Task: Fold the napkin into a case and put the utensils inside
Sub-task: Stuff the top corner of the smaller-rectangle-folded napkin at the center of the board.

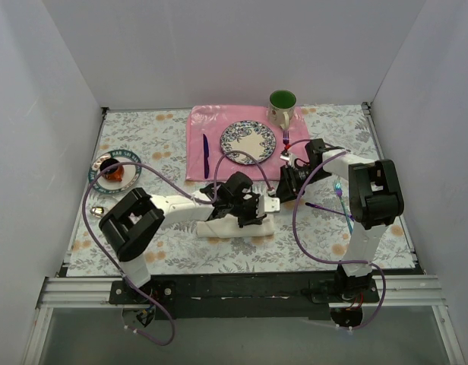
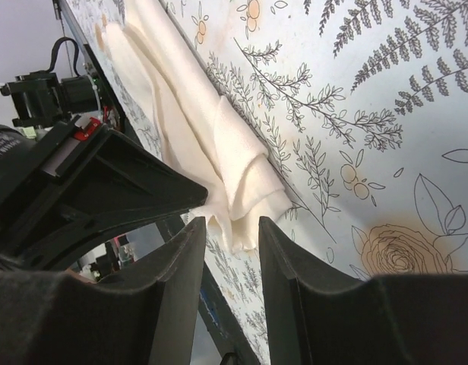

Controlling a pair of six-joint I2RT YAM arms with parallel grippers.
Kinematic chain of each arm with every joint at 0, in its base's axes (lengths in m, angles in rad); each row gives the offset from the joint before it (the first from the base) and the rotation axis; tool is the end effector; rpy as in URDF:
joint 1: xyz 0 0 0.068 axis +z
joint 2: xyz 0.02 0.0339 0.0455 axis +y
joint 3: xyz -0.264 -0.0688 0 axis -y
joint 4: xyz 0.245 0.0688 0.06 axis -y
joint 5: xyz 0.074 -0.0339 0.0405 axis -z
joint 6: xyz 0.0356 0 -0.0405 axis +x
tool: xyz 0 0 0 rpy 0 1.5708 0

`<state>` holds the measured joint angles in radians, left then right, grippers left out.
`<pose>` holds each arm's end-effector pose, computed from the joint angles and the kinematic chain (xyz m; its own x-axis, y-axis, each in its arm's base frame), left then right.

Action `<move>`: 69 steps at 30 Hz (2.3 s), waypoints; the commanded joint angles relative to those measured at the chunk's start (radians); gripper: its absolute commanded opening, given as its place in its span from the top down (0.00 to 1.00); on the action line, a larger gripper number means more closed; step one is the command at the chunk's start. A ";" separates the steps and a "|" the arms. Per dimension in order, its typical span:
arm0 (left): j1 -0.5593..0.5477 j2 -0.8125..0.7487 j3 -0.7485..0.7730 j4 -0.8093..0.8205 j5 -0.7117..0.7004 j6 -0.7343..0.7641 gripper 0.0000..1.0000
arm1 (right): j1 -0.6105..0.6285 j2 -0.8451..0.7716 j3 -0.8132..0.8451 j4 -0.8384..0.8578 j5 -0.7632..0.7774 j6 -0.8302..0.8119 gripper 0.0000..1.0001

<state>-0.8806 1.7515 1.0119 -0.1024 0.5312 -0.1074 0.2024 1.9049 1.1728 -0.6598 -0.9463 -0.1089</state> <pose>0.2144 -0.2880 0.1743 -0.5665 0.5410 -0.6216 0.8237 0.3488 -0.4471 0.3329 0.0978 0.1505 -0.9301 -0.2557 -0.2637 -0.3622 0.5190 0.7742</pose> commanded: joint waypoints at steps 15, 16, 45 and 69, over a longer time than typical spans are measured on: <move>-0.109 -0.195 -0.248 0.320 -0.240 0.097 1.00 | 0.150 -0.032 0.113 -0.084 0.136 -0.046 0.66; -0.110 -0.196 -0.254 0.320 -0.240 0.097 1.00 | 0.163 -0.030 0.114 -0.086 0.135 -0.040 0.66; -0.172 -0.244 -0.349 0.282 -0.232 0.061 1.00 | 0.233 -0.015 0.140 -0.101 0.251 -0.069 0.68; -0.104 -0.228 -0.288 0.221 -0.177 -0.043 1.00 | 0.302 0.069 0.146 -0.087 0.343 -0.048 0.66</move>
<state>-1.0080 1.5211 0.6838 0.1524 0.3180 -0.1181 0.4973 1.9568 1.3277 -0.7486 -0.6434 -0.1459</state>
